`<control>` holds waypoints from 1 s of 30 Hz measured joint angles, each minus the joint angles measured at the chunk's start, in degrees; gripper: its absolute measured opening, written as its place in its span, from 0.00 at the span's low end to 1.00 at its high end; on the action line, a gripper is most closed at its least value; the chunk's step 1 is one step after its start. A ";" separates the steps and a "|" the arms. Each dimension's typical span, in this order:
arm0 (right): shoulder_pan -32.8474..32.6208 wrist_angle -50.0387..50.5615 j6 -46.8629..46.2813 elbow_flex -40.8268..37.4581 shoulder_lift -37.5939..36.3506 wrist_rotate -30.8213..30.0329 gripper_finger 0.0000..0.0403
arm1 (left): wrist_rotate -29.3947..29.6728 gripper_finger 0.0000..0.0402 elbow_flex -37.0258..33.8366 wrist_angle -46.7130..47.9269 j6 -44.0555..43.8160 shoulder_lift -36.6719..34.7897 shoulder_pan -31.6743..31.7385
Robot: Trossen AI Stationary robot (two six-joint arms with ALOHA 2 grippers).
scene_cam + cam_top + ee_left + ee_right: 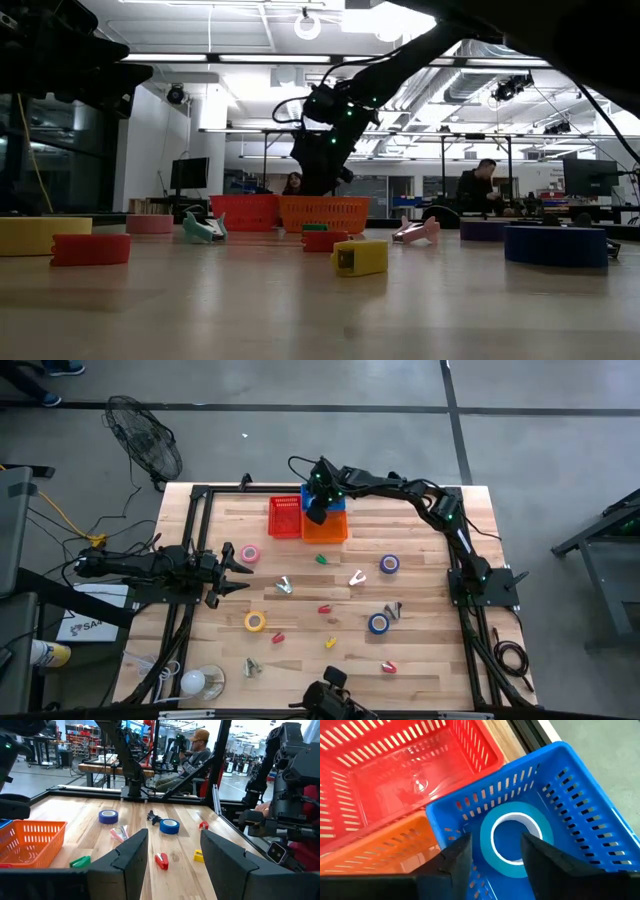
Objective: Pick and place Stapler, Stapler remover, tape
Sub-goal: Put the purple tape into the blue bin
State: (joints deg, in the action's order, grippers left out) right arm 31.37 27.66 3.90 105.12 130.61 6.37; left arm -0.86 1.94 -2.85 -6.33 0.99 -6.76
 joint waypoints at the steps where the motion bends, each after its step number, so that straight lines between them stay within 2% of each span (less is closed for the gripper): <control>1: 0.10 0.19 0.00 0.00 -0.12 0.00 0.41 | 0.00 0.45 0.00 0.00 0.00 0.01 0.00; 14: 1.55 6.08 0.55 0.00 -5.15 -1.03 0.43 | 0.00 0.45 0.01 0.00 0.02 0.00 0.00; 30: 3.26 37.35 0.59 0.00 -8.81 -9.07 0.42 | 0.00 0.45 0.00 0.00 0.00 -0.01 0.00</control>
State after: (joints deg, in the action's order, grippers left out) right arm 34.63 65.01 4.49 105.12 121.80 -2.70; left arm -0.86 1.93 -2.85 -6.33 0.97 -6.76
